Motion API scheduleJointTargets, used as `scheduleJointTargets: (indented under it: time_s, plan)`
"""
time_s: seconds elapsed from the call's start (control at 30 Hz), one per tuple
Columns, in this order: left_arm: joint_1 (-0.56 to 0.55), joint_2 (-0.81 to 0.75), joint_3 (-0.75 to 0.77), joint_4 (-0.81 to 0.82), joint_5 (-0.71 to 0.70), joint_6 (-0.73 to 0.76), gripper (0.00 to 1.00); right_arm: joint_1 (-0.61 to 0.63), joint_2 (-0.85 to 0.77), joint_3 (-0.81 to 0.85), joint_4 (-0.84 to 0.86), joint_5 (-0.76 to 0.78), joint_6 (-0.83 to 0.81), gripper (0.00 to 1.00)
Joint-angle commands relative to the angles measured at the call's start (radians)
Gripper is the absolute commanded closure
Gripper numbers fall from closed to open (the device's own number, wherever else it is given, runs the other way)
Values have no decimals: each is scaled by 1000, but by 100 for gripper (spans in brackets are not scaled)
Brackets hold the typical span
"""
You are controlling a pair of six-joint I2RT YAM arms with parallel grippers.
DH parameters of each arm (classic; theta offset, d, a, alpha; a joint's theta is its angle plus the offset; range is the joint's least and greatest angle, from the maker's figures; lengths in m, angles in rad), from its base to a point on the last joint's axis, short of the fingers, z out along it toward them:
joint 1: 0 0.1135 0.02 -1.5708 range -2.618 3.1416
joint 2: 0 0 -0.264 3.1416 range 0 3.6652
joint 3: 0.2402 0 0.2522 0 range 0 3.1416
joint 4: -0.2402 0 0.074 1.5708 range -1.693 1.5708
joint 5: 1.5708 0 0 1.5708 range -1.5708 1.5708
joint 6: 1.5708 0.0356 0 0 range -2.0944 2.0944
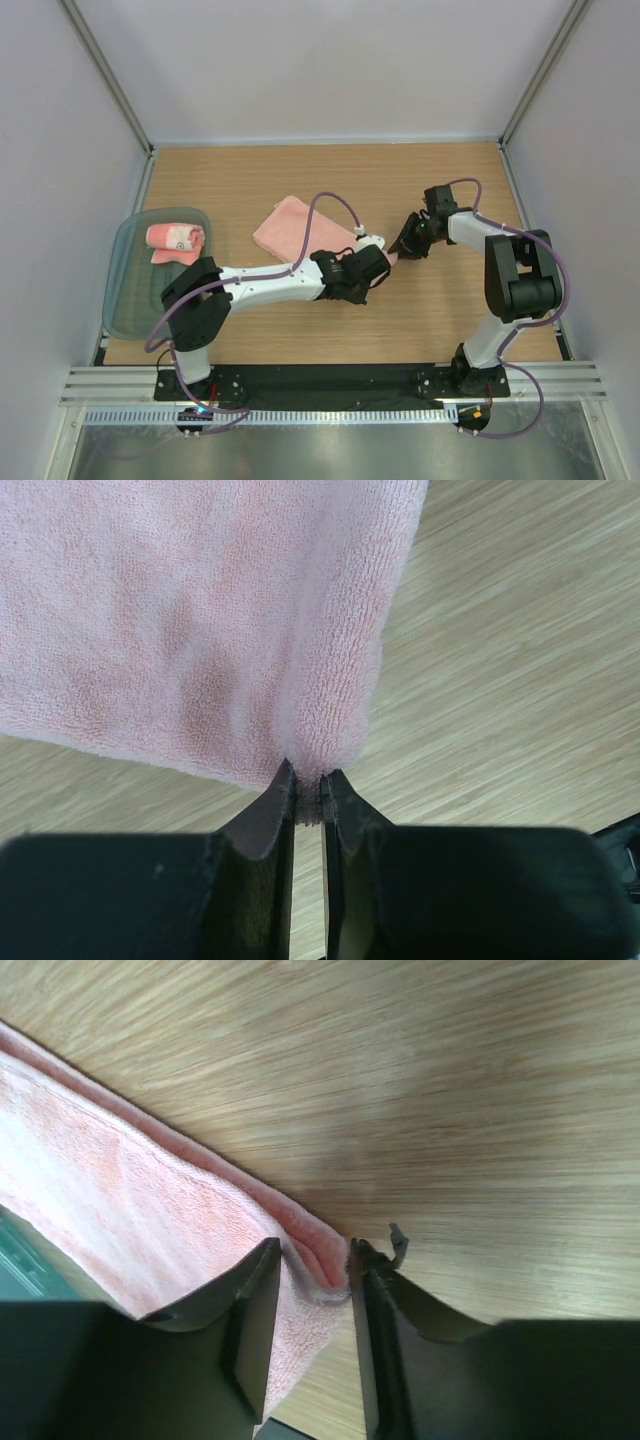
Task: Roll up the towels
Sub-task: Roll the towel
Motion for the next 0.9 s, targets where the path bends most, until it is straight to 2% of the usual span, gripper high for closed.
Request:
scheduleJointTargets:
  time_s: [0.0, 0.03, 0.17, 0.33, 0.37, 0.47, 0.57, 0.67, 0.87]
  plan:
    - [-3, -45, 6, 10, 10, -8, 100, -1, 3, 14, -6, 16, -20, 70]
    - [-3, -44, 6, 10, 11, -9, 100, -2, 0, 13, -6, 14, -20, 73]
    - [-3, -39, 4, 16, 16, -12, 100, -4, -14, 4, -4, 9, -23, 99]
    - [-3, -41, 7, 14, 34, -22, 100, -24, -11, 7, -15, 25, -33, 99]
    - [-3, -42, 7, 14, 40, -28, 100, -33, -11, 13, -26, 35, -38, 79]
    - [-3, -36, 6, 23, 77, -48, 100, -86, -25, 30, -70, 75, -53, 46]
    - [-3, -42, -5, 52, 157, -94, 100, -143, -65, 48, -127, 109, -81, 38]
    - [-3, -62, -25, 121, 231, -153, 100, -168, -117, 72, -176, 132, -96, 36]
    - [9, -81, -77, 138, 219, -308, 100, -168, -210, 85, -214, 112, -96, 36]
